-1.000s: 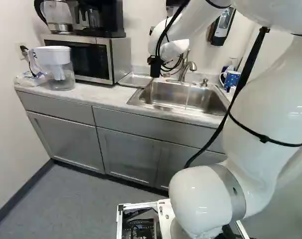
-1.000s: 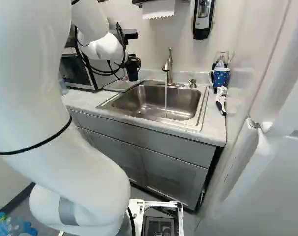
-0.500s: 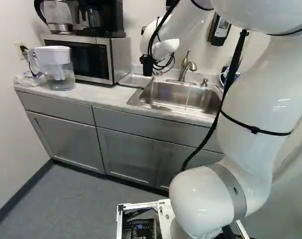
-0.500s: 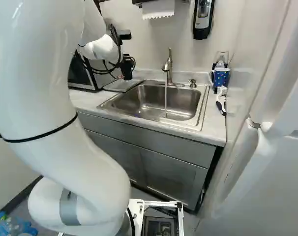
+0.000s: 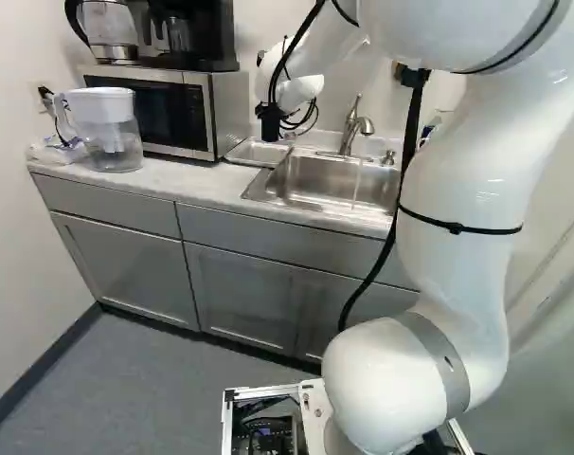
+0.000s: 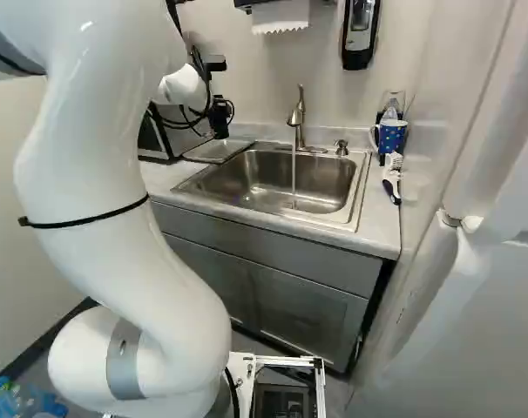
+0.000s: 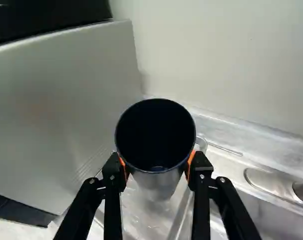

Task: Rinse the cup and place it in the tray

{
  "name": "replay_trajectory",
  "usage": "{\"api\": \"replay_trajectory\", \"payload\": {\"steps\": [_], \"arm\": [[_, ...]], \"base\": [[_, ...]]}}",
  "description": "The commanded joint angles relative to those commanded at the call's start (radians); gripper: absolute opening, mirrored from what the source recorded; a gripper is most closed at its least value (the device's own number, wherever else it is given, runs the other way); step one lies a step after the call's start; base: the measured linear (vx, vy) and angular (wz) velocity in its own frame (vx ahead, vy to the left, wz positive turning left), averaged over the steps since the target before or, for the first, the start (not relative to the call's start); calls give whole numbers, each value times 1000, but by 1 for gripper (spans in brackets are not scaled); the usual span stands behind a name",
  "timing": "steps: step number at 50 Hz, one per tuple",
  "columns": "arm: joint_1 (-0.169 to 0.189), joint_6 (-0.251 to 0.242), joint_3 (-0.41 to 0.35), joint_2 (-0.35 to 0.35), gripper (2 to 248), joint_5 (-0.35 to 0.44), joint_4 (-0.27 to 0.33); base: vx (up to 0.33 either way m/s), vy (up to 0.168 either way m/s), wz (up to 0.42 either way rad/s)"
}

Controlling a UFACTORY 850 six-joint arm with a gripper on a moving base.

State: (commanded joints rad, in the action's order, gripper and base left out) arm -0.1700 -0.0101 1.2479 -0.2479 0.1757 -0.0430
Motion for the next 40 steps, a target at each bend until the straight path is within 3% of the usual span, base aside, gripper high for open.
{"api": "replay_trajectory", "payload": {"steps": [17, 40], "arm": [[-15, 0, 86, -95, 125, 0, 0], [-15, 0, 72, -125, 125, 0, 0]], "base": [[0, 0, 0], [0, 0, 0]]}}
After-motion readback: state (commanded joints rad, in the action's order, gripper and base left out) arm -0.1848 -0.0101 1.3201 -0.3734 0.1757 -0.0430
